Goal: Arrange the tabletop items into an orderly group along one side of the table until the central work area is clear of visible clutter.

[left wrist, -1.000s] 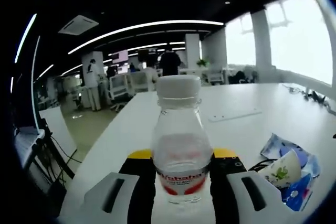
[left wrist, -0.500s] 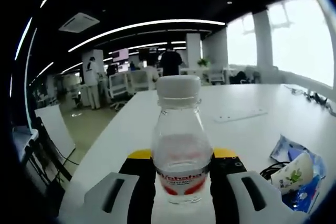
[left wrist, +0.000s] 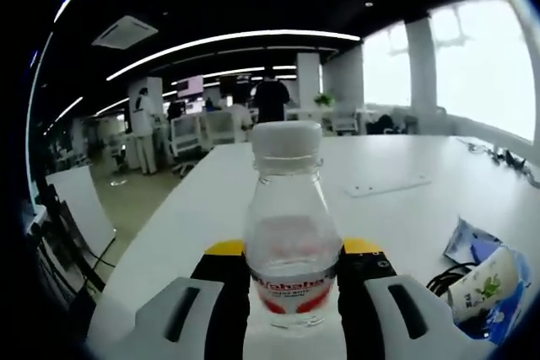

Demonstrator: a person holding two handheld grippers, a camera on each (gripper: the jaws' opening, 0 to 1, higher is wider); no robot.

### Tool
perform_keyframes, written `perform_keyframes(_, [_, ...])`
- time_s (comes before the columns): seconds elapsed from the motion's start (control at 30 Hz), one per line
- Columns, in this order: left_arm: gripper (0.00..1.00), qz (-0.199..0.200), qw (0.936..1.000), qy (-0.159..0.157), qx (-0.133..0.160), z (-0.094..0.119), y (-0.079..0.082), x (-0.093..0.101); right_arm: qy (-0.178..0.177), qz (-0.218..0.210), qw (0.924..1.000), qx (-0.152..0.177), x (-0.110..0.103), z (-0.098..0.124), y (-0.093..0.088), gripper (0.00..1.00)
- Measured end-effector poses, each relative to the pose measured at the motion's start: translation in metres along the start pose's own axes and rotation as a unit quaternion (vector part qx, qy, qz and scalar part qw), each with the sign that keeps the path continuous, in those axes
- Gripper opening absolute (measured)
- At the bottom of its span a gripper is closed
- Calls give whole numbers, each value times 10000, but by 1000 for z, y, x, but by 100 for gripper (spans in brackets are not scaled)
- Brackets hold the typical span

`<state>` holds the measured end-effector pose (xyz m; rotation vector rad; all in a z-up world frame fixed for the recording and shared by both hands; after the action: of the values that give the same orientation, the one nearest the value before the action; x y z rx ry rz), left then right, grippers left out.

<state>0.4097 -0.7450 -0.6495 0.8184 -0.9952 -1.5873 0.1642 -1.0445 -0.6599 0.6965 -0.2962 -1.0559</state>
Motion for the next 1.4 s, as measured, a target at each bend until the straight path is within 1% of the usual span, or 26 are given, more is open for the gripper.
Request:
perform_keyframes(0.27, [38, 62, 9999, 77, 65, -8, 4, -4, -27, -42, 10000, -17, 2, -3, 0, 88])
perform_keyframes(0.33, [37, 113, 9998, 164, 63, -8, 3, -4, -22, -57, 10000, -21, 2, -4, 0, 88])
perform_keyframes(0.4, [37, 71, 9998, 206, 48, -10, 2, -4, -22, -63, 10000, -16, 2, -5, 0, 88])
perform_keyframes(0.53, [38, 139, 9998, 140, 37, -10, 1, -2, -60, -142, 9999, 9, 5, -5, -1, 87])
perform_keyframes(0.63, [38, 196, 9996, 220, -4, -11, -2, -3, -91, -210, 9997, 45, 8, -4, -1, 87])
perform_keyframes(0.67, [38, 233, 9994, 234, 58, -11, -2, -5, -101, -214, 9997, 42, 8, -4, -1, 87])
perform_keyframes(0.7, [38, 224, 9995, 238, 5, -11, -4, -5, -116, -211, 9997, 33, 9, -4, -2, 87])
perform_keyframes(0.87, [38, 137, 9995, 275, 14, -11, -4, -6, -136, -276, 9995, 12, 10, -6, -5, 87])
perform_keyframes(0.97, [39, 72, 9994, 317, 73, -13, -5, -8, -97, -268, 9996, -56, 7, -8, -8, 86])
perform_keyframes(1.07, [39, 100, 9993, 343, 88, -15, -5, -9, -80, -232, 9997, -59, 6, -9, -7, 86])
perform_keyframes(1.13, [40, 37, 9992, 374, 111, -16, -6, -9, -73, -238, 9997, -53, 6, -9, -6, 86])
perform_keyframes(1.23, [41, -266, 9985, 467, 87, -17, -8, -9, -75, -236, 9997, -56, 7, -8, -7, 86])
perform_keyframes(1.3, [42, -420, 9980, 459, 88, -18, -9, -9, -71, -228, 9997, -53, 7, -8, -7, 86])
perform_keyframes(1.33, [44, -399, 9982, 444, 91, -17, -10, -8, -66, -230, 9997, -57, 7, -8, -7, 86])
perform_keyframes(1.37, [47, -294, 9990, 342, 40, -18, -12, -7, -62, -223, 9997, -46, 7, -8, -6, 86])
perform_keyframes(1.4, [51, -99, 9997, 216, 24, -18, -14, -5, -59, -217, 9997, -34, 6, -8, -5, 86])
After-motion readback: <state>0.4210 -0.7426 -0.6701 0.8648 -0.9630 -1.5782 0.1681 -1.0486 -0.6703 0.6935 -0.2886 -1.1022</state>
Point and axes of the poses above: the point that each gripper's makers call its tool centre point, and the gripper's own axes: z roughly backward along the fingers, x roughly to its right, y roughly out of its top, the point moved 4 cm from there along z, roughly backward along the fingers, and after that the axes turned 7 degrees about -x, right-handed, at the moved point
